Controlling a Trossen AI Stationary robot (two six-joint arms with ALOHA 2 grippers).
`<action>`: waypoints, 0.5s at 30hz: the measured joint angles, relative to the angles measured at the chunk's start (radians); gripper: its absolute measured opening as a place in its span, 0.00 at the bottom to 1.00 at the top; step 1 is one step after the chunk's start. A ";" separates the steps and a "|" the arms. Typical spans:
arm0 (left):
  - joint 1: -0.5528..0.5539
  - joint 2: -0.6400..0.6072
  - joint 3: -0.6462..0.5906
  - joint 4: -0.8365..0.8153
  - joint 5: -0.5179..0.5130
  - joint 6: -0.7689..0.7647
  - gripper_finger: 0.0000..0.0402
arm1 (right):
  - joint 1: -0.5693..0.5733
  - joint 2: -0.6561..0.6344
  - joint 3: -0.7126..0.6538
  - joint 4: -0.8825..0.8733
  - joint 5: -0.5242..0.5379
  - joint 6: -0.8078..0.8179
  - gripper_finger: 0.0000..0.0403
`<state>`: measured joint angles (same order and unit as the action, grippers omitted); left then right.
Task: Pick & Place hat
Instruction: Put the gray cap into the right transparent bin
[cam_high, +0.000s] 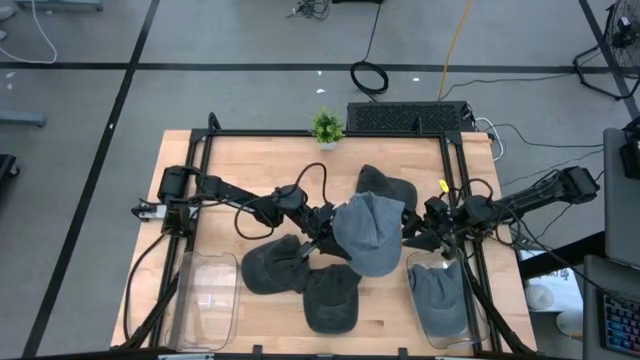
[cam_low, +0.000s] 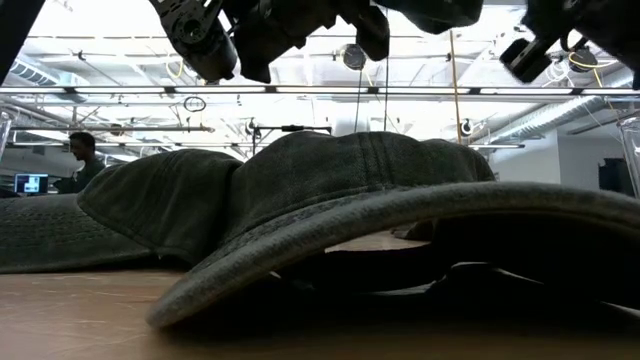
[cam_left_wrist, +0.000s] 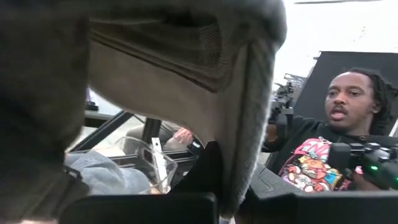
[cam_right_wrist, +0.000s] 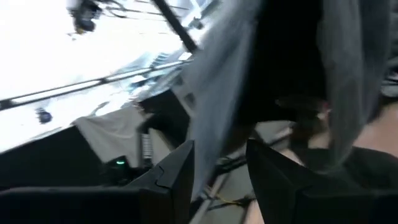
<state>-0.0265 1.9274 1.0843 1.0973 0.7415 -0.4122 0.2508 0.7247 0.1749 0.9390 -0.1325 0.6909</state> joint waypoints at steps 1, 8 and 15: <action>0.000 0.000 0.000 -0.002 -0.001 0.001 0.02 | -0.001 0.013 0.000 -0.002 0.009 -0.003 0.34; 0.005 0.000 0.000 -0.035 -0.014 0.013 0.02 | 0.000 0.087 0.000 0.073 0.025 -0.014 0.34; 0.013 0.001 0.000 -0.055 -0.038 0.018 0.02 | 0.000 0.140 0.001 0.108 0.016 0.004 0.34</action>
<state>-0.0132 1.9282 1.0843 1.0426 0.7035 -0.3943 0.2507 0.8647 0.1754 1.0474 -0.1160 0.6947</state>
